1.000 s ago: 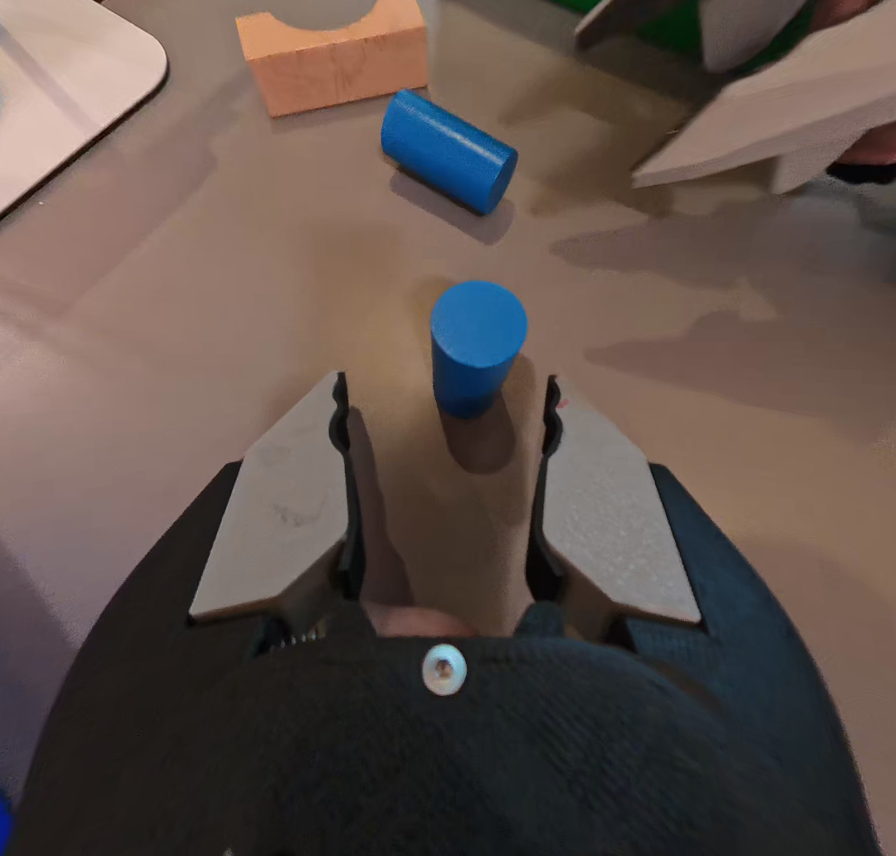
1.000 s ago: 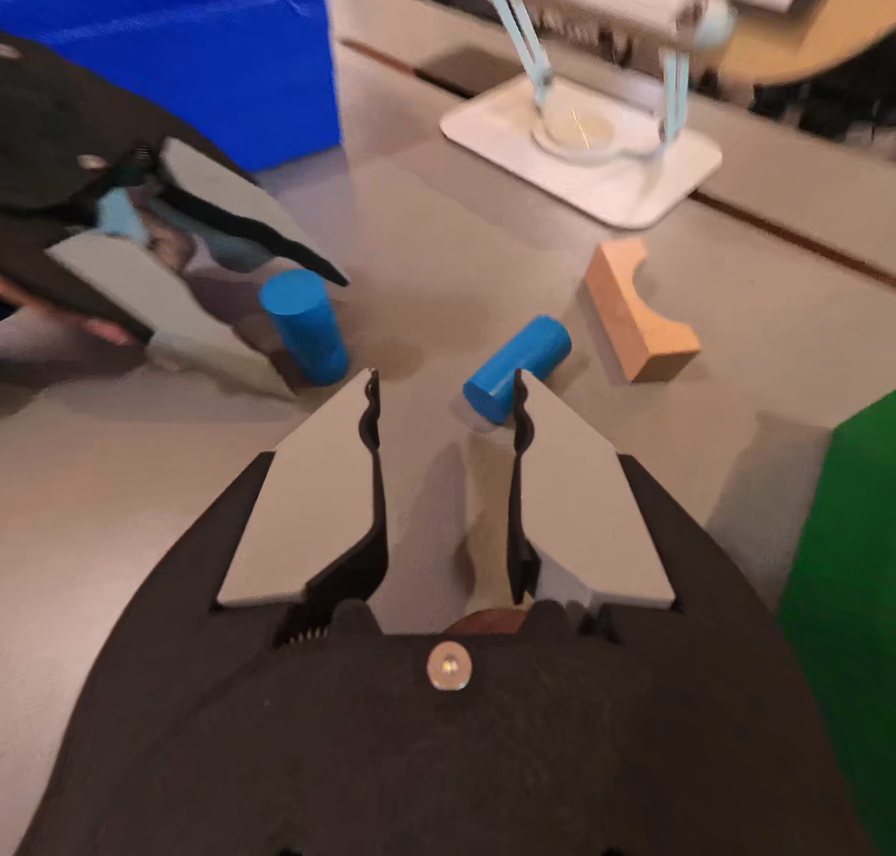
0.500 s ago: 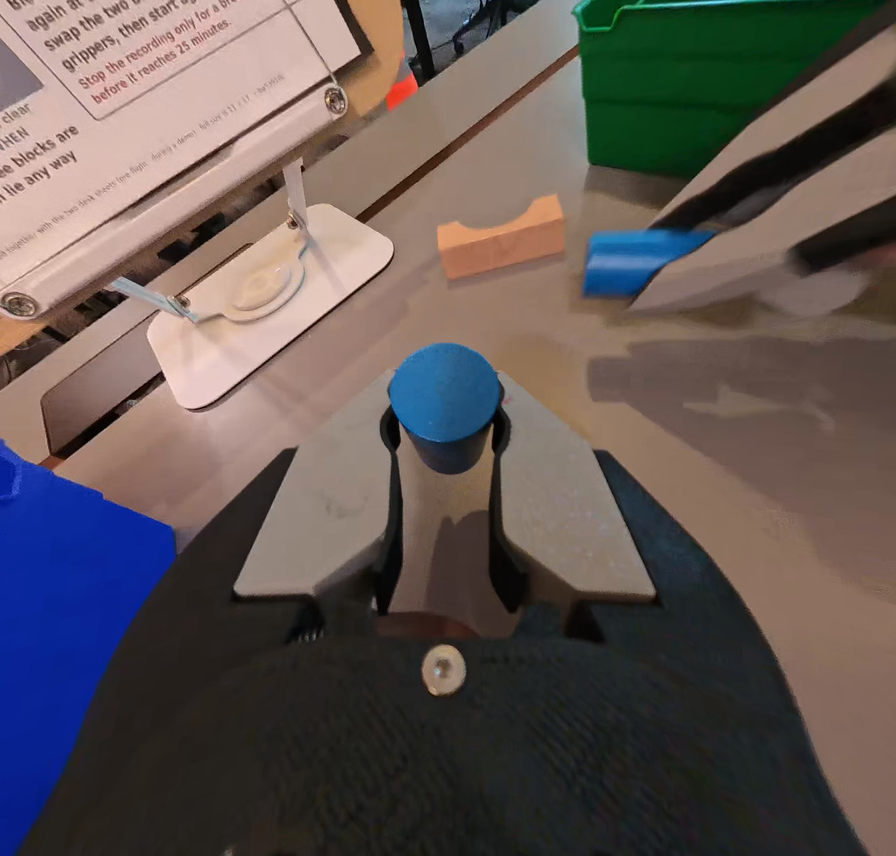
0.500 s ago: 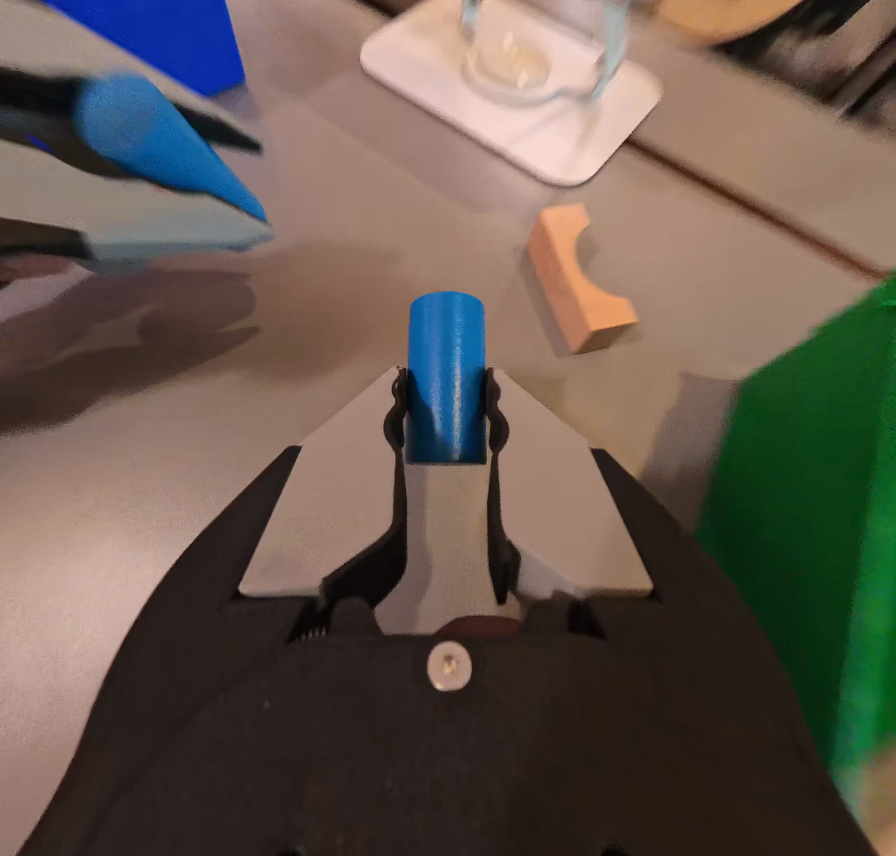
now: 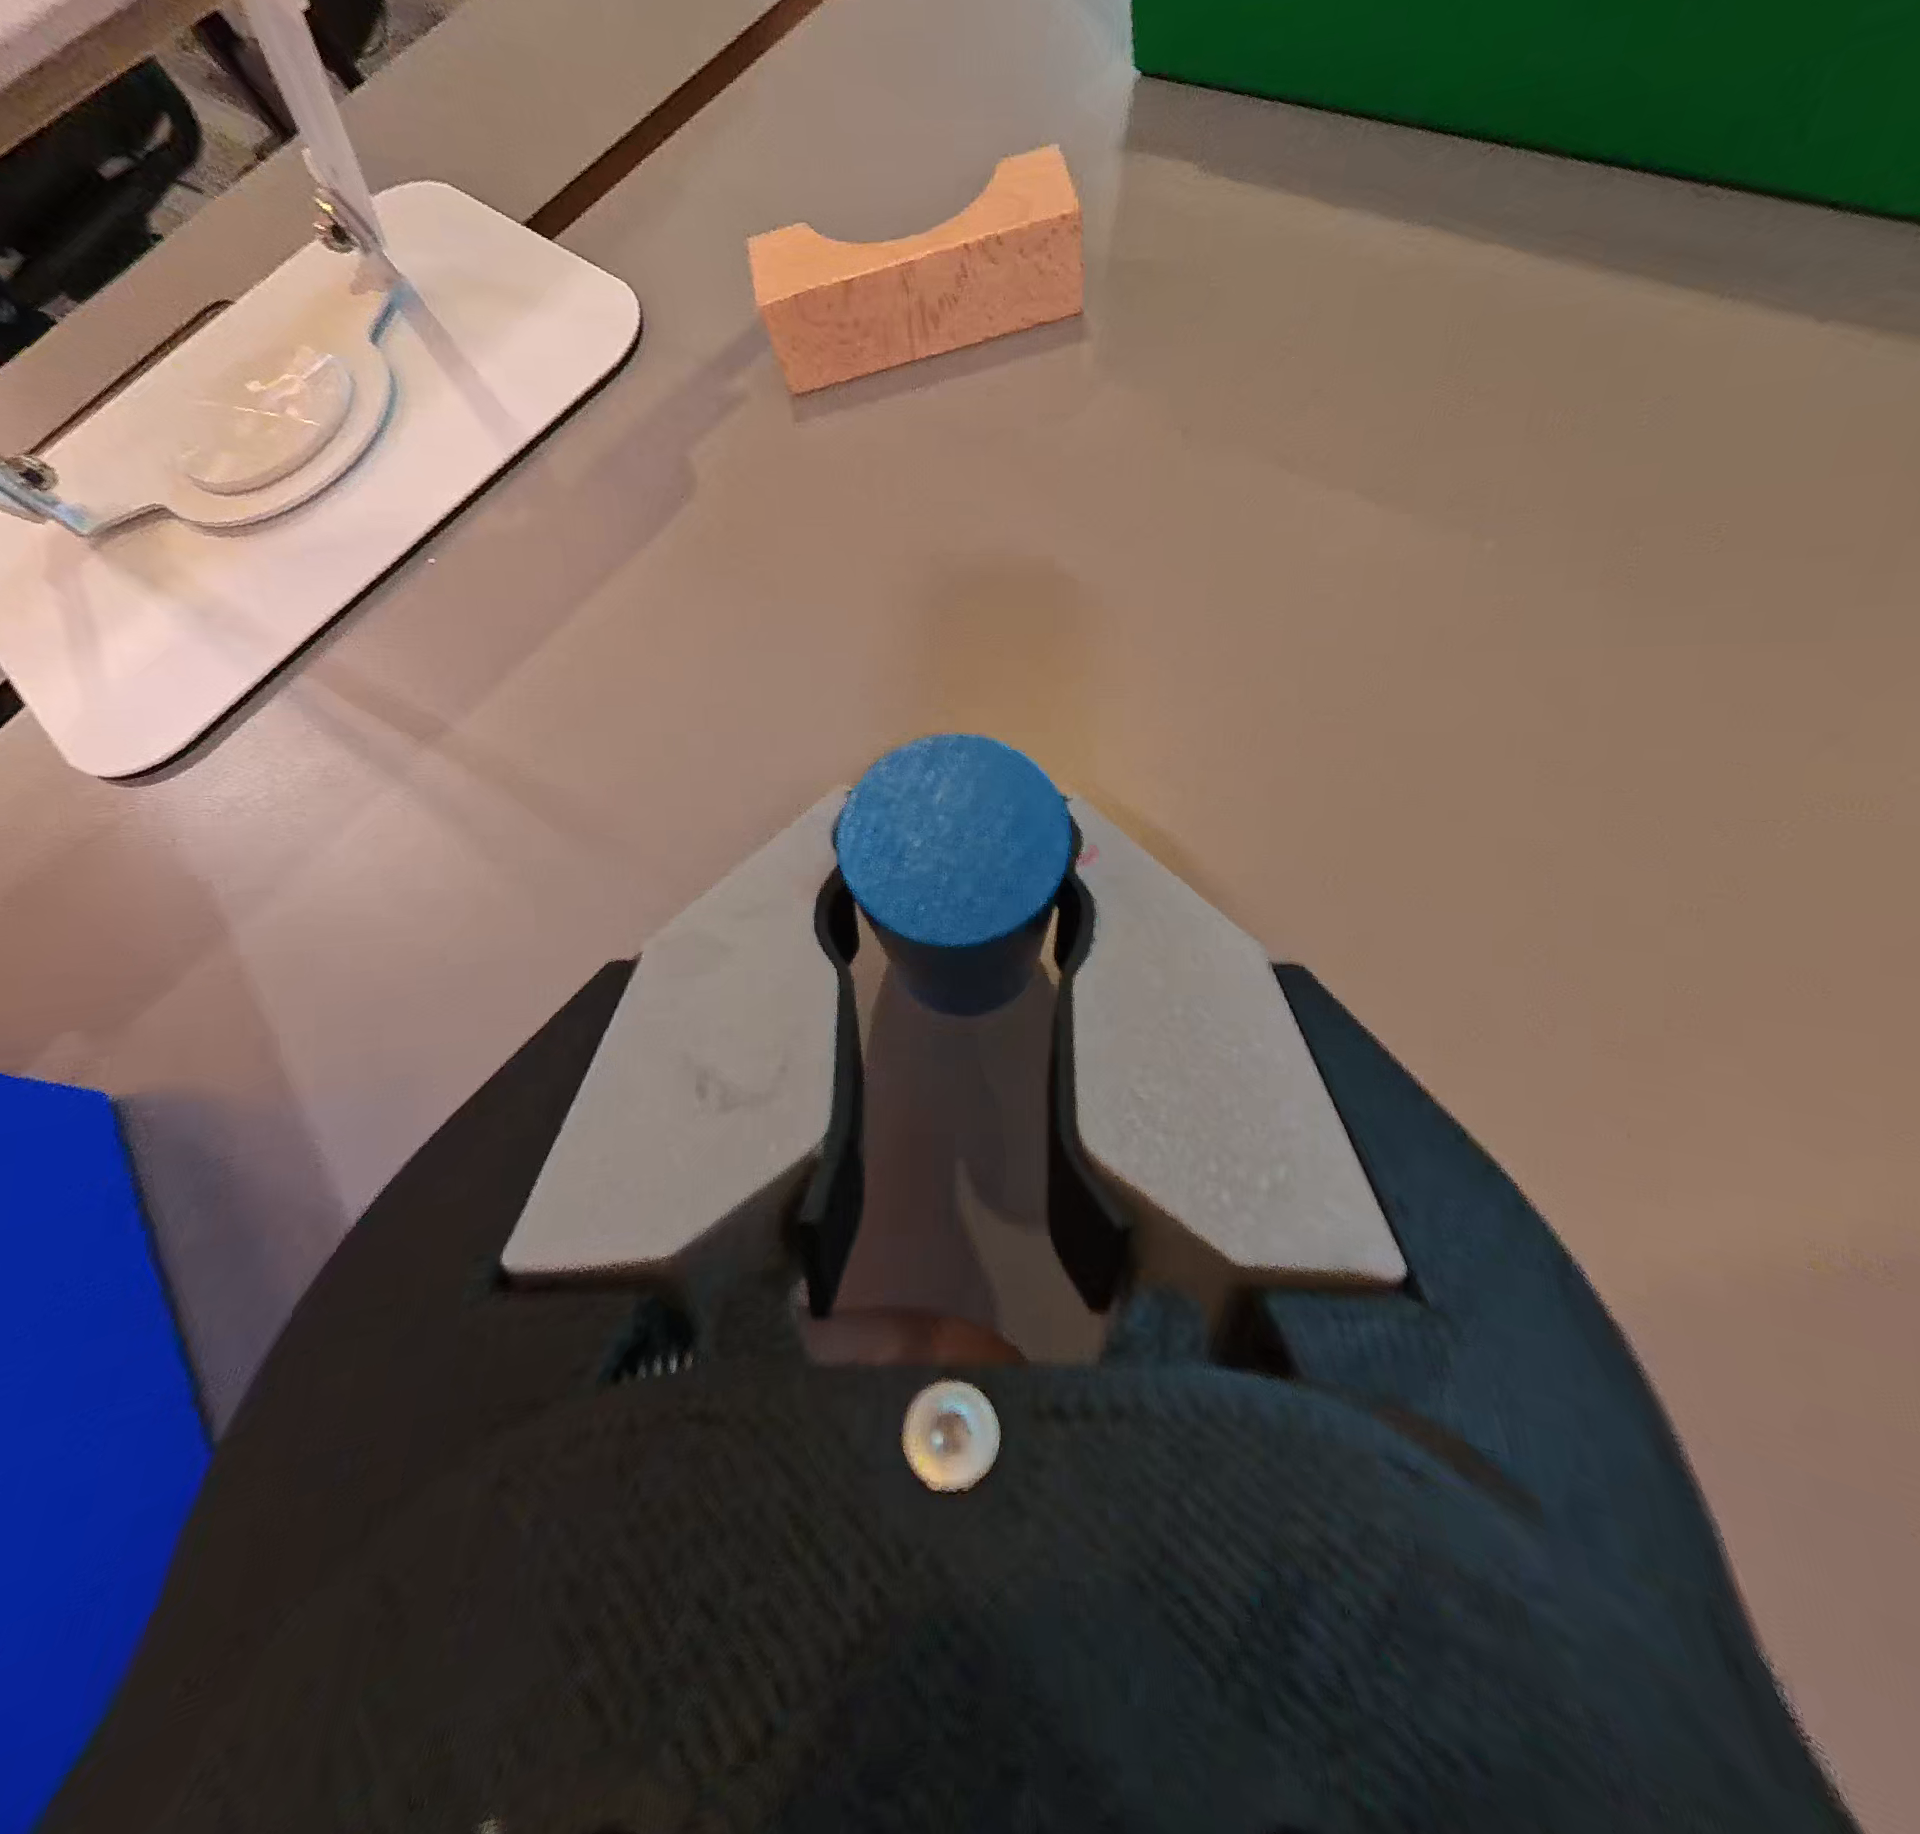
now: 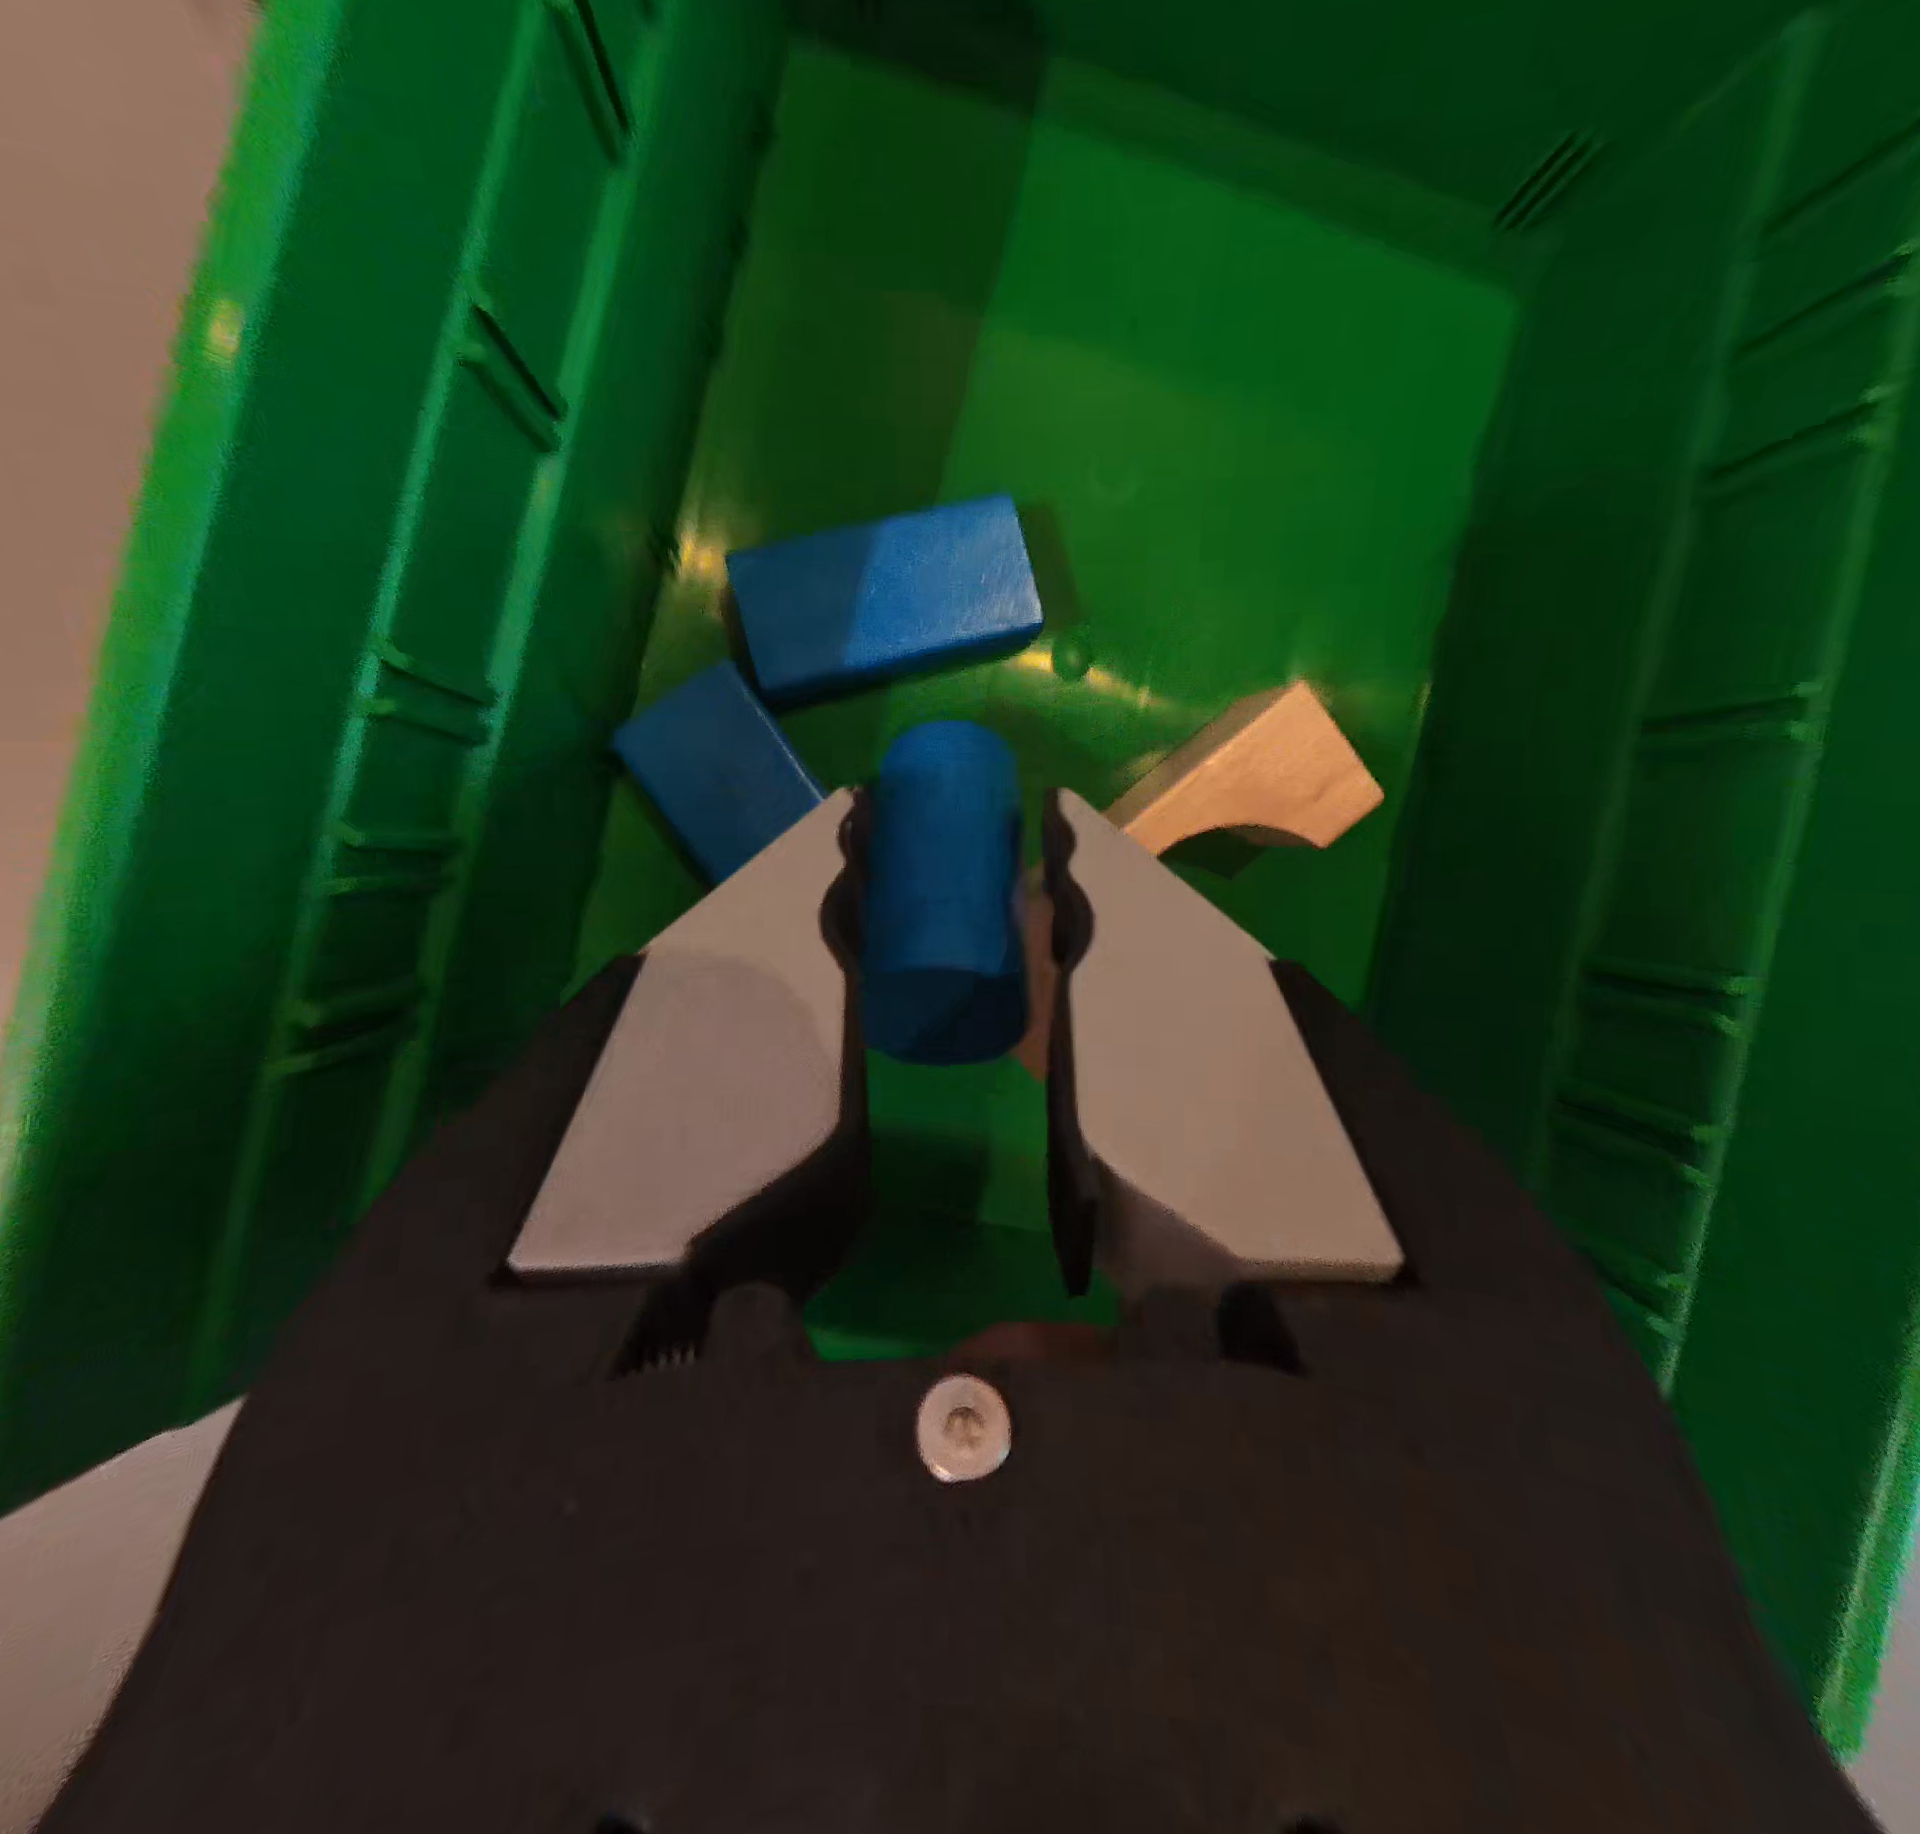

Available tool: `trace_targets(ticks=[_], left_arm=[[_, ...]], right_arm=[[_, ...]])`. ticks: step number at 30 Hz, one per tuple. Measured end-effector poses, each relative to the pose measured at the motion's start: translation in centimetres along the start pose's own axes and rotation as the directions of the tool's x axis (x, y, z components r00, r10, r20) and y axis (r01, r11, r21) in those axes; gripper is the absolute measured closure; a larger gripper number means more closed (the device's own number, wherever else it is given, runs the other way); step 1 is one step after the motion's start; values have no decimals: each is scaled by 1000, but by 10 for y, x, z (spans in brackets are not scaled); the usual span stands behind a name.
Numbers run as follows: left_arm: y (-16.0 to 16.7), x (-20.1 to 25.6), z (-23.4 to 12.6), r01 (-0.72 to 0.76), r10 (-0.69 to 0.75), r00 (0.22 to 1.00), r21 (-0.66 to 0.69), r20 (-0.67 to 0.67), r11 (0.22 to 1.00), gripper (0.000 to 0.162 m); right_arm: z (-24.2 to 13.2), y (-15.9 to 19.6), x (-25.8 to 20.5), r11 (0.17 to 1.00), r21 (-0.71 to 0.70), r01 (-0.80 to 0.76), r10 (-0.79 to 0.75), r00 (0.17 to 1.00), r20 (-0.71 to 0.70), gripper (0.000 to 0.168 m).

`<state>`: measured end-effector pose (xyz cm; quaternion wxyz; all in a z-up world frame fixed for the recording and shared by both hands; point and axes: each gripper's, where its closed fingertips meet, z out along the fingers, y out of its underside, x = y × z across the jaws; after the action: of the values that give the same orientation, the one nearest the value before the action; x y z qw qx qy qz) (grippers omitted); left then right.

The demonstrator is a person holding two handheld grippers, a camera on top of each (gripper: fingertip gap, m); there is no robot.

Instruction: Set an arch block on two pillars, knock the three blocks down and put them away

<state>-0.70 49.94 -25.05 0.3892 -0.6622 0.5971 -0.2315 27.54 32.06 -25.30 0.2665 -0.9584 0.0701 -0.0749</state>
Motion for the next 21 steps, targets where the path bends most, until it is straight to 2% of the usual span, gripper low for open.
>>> trace_targets(ticks=[2, 4, 5, 6, 8, 10, 11, 12, 13, 15, 18, 21], left_arm=[[1, 8, 0, -35, 35, 998, 13, -44, 999, 129], [-5, 17, -2, -83, 88, 992, 61, -86, 995, 129], [-10, 24, -3, -99, 110, 987, 101, -114, 990, 129], [-16, 30, -6, -111, 131, 982, 143, -133, 983, 129], [-31, 43, -11, -160, 195, 971, 228, -140, 960, 129], [-47, 60, -21, -228, 284, 950, 335, -130, 914, 129], [-54, 71, -27, -247, 319, 937, 381, -141, 891, 129], [-60, 84, -35, -254, 356, 919, 435, -169, 864, 129], [-67, 100, -46, -244, 394, 894, 505, -213, 828, 129], [-75, 128, -75, -133, 434, 825, 622, -362, 772, 129], [-86, 133, -107, 73, 410, 758, 691, -507, 719, 129], [-96, 130, -135, 178, 431, 714, 738, -552, 651, 128]], right_arm=[[-8, 1, 17, 1000, -19, -20, 18, 997, -74, 117], [-37, -16, 25, 995, 94, -39, 51, 990, -132, 121], [-56, -31, 15, 982, 187, -39, 60, 992, -109, 121], [-76, -49, -7, 954, 297, -38, 52, 998, -40, 120], [-114, -79, -83, 877, 479, -42, -67, 976, 208, 120], [-130, -86, -165, 850, 524, -48, -224, 868, 443, 118], [-125, -81, -199, 868, 495, -23, -276, 808, 521, 109], [-116, -75, -227, 883, 468, 30, -328, 753, 570, 99], [-107, -69, -248, 882, 461, 98, -390, 700, 597, 102], [-98, -60, -270, 857, 488, 166, -475, 619, 625, 108], [-129, -65, -277, 869, 488, -76, -413, 430, 802, 116], [-135, -62, -267, 878, 433, -203, -349, 346, 871, 116]])
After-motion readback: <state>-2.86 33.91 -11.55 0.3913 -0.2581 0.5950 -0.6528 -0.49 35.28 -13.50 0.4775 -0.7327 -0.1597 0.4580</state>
